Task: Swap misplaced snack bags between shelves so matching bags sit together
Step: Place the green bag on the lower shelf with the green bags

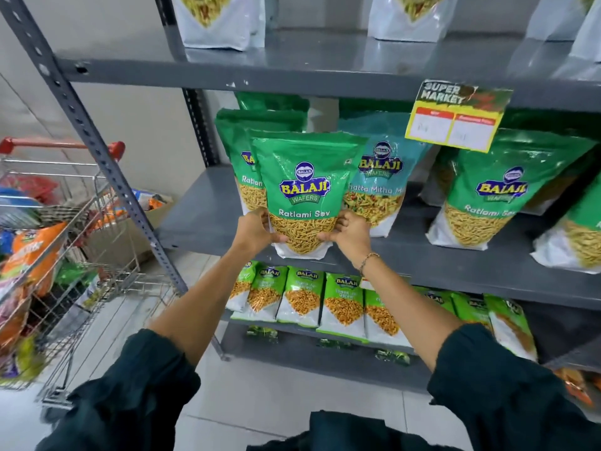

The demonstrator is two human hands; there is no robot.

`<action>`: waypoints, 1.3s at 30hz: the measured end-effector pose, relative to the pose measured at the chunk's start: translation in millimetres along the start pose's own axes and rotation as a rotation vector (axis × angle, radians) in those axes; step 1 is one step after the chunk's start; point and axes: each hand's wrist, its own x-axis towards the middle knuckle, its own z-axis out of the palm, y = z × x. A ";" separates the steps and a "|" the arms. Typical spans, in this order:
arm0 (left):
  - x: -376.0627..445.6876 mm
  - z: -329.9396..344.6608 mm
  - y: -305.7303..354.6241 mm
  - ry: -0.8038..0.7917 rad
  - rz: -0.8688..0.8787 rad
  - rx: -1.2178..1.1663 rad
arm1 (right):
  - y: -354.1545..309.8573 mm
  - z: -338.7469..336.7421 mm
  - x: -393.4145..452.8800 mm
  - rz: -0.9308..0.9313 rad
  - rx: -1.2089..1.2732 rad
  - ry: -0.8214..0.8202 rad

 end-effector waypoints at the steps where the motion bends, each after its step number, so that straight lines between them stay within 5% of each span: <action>1: 3.5 1.6 -1.0 0.004 -0.002 -0.002 | 3.6 1.1 4.1 -0.003 -0.014 -0.002; 17: 16.4 9.9 -5.7 0.001 -0.064 -0.079 | 8.7 7.5 28.4 0.004 -0.020 -0.138; 19: 6.5 16.7 -5.8 0.123 -0.032 -0.044 | 10.8 -1.8 28.4 0.003 -0.063 -0.170; 22: -30.5 42.5 1.0 0.392 0.092 -0.109 | 19.7 -27.6 26.0 -0.098 -0.167 0.057; 25: -54.9 76.3 26.8 0.181 0.265 -0.199 | 29.5 -63.1 26.4 -0.157 -0.180 0.440; 28: -45.5 110.2 63.5 -0.065 0.419 -0.104 | 41.2 -93.6 43.0 -0.066 -0.189 0.537; 30: -35.6 126.2 88.3 -0.165 0.349 -0.129 | 43.6 -105.8 54.1 0.023 -0.235 0.449; 35: 18.7 155.0 100.8 -0.114 -0.217 -0.238 | 46.3 -118.6 69.2 0.135 -0.210 0.169; 39: 46.0 171.4 82.7 -0.078 -0.218 -0.338 | 52.7 -118.6 75.4 0.107 -0.156 0.179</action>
